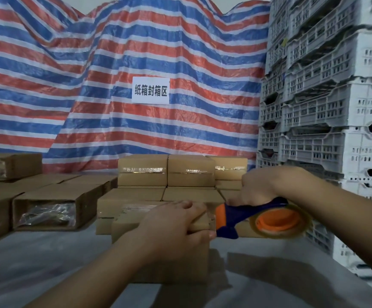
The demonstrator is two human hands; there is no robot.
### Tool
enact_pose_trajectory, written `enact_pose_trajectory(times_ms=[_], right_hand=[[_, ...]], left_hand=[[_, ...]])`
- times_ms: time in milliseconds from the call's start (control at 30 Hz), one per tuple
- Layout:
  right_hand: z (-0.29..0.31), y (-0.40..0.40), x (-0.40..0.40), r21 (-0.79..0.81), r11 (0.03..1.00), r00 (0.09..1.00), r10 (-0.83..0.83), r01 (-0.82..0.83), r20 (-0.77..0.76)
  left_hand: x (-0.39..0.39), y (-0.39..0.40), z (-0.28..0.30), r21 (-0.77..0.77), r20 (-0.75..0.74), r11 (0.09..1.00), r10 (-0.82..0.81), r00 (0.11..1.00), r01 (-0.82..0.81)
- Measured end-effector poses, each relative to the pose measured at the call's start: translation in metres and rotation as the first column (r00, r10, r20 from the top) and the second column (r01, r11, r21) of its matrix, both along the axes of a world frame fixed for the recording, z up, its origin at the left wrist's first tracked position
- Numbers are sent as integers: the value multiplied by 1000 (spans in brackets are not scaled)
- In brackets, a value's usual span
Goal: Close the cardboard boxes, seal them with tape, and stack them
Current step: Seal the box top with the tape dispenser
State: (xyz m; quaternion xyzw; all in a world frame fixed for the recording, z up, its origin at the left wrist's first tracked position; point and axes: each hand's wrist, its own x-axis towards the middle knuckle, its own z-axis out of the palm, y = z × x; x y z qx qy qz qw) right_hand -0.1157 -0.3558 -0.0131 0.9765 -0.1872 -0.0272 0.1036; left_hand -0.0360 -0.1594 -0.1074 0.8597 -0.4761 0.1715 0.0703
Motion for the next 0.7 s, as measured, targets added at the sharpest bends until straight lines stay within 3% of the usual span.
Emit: enact_pose_trajectory(times_ms=[133,200,267,300,367,500,700], right_hand=[[3,17,-1,-88,996,1000,-12,12,10],[-2,25,1,-274,962,1000,-22,18,-13],[-16,28,2,-505,863,995,-48,-1,-85],[-27,24,3,-538,843,994,-61,1,-93],[-48,8,-1,-468,883,999,-45,38,-4],[-87,-21,-21,-279,950,919,-22,143,393],[-137,-29,-34,-169,962,856,-101,213,507]], left_hand=[[-2,1,1,10,-12,1000,1,1000,-1],[-3,1,0,11,3,1000,10,1000,-10],[-3,2,-1,18,12,1000,25,1000,-25],[-2,2,-1,25,15,999,29,999,-29],[0,2,-1,32,25,999,35,999,-36],[3,-2,-4,31,15,998,47,999,-47],[6,-1,-7,8,40,1000,21,999,-21]])
